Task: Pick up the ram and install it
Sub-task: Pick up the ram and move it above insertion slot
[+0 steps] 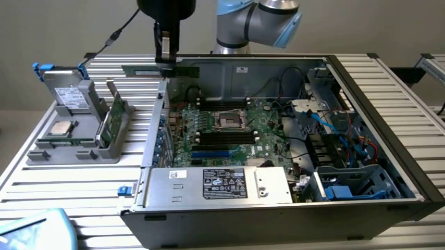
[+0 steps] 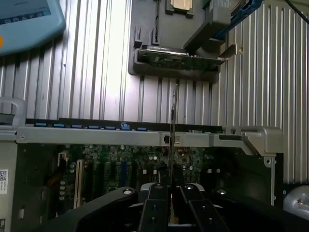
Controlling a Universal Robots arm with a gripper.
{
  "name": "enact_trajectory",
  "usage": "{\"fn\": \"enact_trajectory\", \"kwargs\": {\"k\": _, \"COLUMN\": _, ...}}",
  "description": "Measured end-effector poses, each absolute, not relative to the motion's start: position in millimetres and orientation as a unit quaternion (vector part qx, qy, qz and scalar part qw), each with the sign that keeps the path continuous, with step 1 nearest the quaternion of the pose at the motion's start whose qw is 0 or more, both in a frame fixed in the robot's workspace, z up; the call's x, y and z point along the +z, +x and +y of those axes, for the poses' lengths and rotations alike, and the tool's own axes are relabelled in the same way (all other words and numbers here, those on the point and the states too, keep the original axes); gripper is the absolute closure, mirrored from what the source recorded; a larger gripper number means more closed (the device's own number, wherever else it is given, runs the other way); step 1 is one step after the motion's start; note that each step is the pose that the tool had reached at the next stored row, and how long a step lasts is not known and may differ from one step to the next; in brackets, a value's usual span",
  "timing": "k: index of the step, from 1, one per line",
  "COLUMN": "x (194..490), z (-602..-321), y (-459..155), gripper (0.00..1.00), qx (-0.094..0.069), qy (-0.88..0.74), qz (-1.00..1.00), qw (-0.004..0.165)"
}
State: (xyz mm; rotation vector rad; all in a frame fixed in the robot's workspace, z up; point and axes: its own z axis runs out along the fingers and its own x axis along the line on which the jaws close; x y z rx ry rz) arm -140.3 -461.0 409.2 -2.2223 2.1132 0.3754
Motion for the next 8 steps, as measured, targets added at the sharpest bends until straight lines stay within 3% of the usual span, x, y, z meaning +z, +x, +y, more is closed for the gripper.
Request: {"fn": "enact_trajectory", "kwargs": {"k": 8, "x": 409.4, "z": -463.6, "y": -135.6, "gripper": 0.86, "qx": 0.118, "qy": -0.719, "qz": 0.684, "qw": 0.026}}
